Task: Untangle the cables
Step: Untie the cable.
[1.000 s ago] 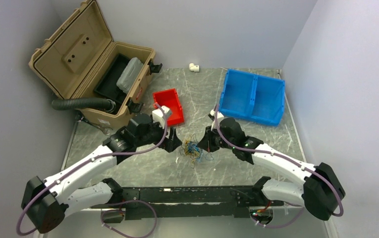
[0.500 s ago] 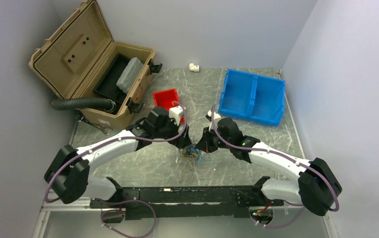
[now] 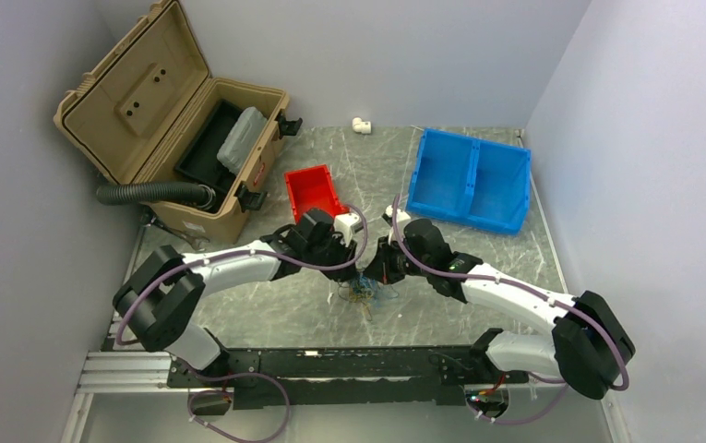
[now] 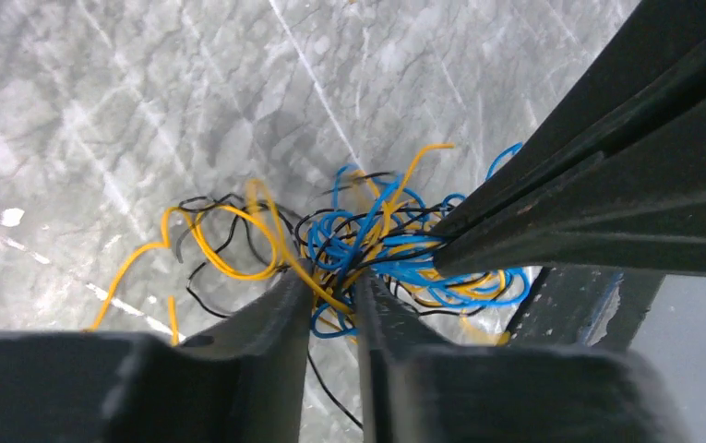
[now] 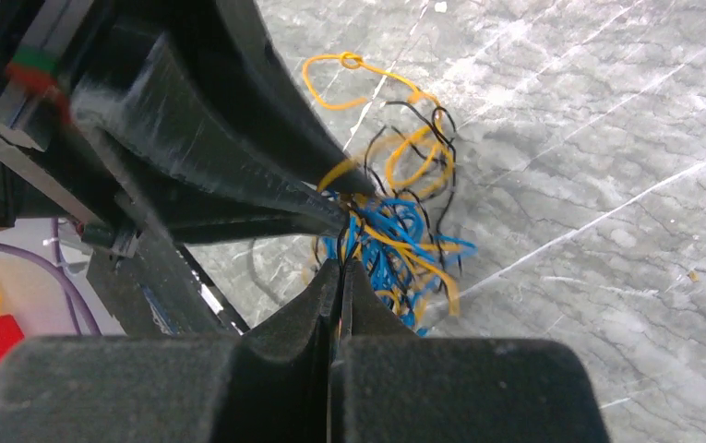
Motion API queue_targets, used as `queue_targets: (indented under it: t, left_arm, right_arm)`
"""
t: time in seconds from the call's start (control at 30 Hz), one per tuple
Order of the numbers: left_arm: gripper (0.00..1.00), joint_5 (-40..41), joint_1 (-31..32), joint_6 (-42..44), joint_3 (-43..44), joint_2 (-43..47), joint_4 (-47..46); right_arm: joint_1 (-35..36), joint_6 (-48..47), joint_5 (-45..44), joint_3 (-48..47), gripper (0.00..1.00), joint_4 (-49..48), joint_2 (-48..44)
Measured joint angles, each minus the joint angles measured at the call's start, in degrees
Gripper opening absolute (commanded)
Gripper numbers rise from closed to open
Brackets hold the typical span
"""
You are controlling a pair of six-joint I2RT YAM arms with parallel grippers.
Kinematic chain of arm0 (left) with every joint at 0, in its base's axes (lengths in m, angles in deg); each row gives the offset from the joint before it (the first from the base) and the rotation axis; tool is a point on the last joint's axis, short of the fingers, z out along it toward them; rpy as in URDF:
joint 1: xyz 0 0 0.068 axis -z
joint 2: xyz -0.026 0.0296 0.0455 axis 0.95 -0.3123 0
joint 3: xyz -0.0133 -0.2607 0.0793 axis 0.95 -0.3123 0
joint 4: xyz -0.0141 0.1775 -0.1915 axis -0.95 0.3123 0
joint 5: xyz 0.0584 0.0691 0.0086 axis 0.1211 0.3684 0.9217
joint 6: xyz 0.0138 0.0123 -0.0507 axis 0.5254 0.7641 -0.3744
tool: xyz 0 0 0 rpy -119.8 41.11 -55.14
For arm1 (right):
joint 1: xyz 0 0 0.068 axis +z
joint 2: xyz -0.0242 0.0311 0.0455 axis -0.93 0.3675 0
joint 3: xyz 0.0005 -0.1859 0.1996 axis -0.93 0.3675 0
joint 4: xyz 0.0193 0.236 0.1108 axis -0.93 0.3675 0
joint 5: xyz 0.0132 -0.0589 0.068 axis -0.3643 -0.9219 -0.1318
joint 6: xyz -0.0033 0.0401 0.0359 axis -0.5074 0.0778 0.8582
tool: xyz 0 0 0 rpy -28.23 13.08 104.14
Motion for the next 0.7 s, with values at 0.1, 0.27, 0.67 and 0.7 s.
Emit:
queue_targets:
  t: [0.1,0.27,0.67,0.7]
  left_arm:
    - [0.00,-1.0,0.3,-0.9,-0.7,-1.2,-3.4]
    - [0.00,-0.3,0.3,-2.4,-2.1,-1.7,-5.2]
    - [0.00,1.7,0.3,-6.1,-3.9,-2.1,-6.9]
    - [0.00,1.7,0.3,-6.6,-4.1,-2.1,-7.2]
  right_arm:
    - [0.0,0.4,-0.5,0.0,0.09,0.0,0.3]
    - [0.0,1.7,-4.5,0.0,0.48,0.0,2.1]
    - [0.1,3.8,-11.4,3.8,0.82,0.8,-4.1]
    - [0.3,3.8,-12.2,3.9,0.80,1.4,-4.8]
